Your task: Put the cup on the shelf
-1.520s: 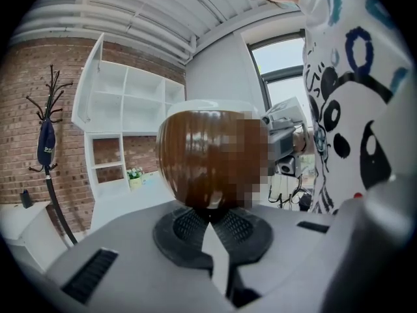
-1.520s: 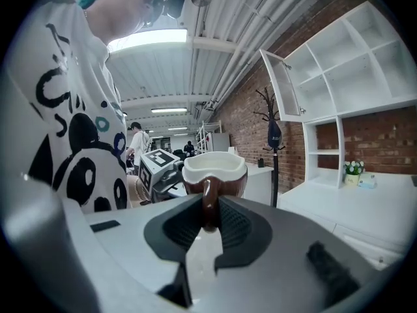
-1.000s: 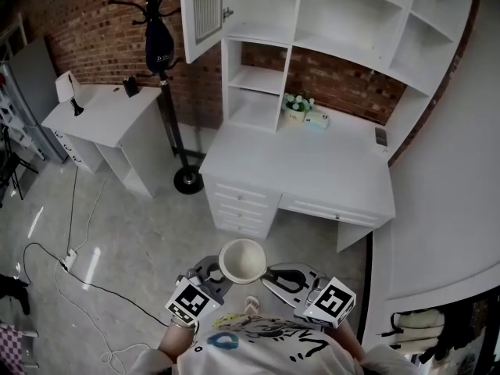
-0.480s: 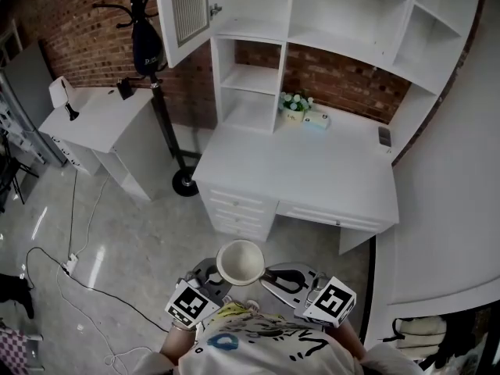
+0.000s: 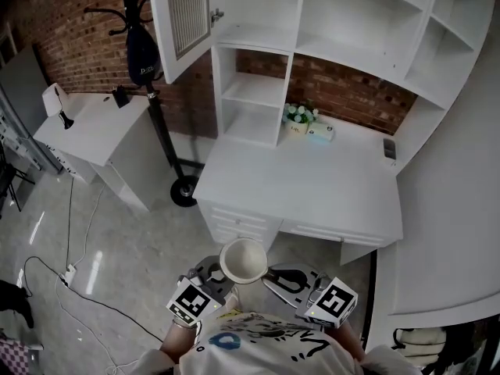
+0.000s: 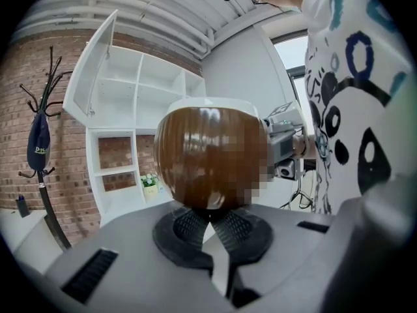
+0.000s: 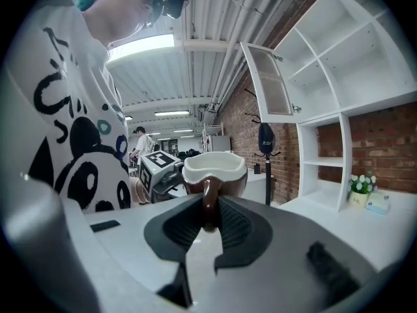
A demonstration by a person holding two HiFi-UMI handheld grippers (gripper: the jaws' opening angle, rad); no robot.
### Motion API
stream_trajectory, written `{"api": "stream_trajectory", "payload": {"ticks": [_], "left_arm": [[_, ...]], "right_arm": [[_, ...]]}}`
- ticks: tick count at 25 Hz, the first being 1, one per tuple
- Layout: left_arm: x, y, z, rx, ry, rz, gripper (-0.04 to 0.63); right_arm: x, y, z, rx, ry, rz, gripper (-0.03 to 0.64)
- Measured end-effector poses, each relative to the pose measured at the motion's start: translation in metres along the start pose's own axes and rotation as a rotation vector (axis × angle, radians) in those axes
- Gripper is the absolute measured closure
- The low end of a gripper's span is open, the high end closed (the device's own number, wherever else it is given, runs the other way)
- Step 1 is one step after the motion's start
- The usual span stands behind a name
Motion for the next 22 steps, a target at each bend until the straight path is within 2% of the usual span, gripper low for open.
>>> {"api": "stream_trajectory", "payload": {"ticks": [10, 22], "left_arm": [[-0.007, 0.085, 0.014, 0.034, -0.015, 0.056, 0.580], [0.007, 0.145, 0.014, 0.062, -0.011, 0.063, 0.580]], "right_arm": [[-0.030, -0.055, 0.049, 0.055, -0.019, 0.002, 0.555], [-0.044, -0.082, 0.099, 0.092, -0.007, 0.011, 0.555]]}}
Point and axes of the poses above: the fingertips, and each gripper's own axes: z forward along the fingers, y to its left, x out of its underside, the point moved 6 cm from there along -z, backward along the fingers, and after that the axes turned 8 degrees about y, right-handed, at the moved point
